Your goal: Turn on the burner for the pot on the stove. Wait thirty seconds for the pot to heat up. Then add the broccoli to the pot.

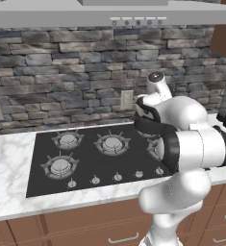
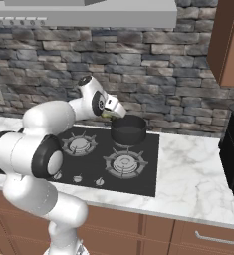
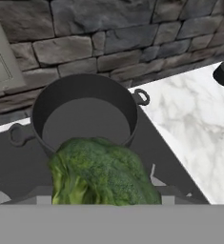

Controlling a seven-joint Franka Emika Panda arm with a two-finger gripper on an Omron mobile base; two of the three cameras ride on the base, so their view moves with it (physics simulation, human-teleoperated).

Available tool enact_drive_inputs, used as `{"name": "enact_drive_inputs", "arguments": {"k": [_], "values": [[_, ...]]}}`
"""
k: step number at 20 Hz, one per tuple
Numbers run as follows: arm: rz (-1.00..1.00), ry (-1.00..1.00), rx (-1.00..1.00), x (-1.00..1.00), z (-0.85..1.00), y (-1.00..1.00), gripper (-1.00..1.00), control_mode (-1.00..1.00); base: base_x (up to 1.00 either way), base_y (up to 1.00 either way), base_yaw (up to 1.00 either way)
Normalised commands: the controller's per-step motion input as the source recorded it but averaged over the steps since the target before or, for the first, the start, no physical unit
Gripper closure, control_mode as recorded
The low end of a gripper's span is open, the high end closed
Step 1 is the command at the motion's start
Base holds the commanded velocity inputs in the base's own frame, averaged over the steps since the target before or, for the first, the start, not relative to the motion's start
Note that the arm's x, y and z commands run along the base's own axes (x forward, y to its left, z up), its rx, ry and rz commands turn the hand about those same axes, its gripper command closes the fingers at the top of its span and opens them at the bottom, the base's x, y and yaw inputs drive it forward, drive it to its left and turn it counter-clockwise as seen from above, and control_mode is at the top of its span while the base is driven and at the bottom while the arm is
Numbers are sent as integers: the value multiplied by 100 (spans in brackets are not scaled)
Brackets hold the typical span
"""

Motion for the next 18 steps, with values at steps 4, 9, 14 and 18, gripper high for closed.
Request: {"name": "enact_drive_inputs", "arguments": {"k": [4,9,14,18], "values": [[0,0,0,0,-16,-3,100,-100,0,0,0],[0,0,0,-5,-25,-1,100,-100,0,0,0],[0,0,0,-10,-21,-13,100,-100,0,0,0],[0,-4,0,0,-5,-8,100,-100,0,0,0]]}}
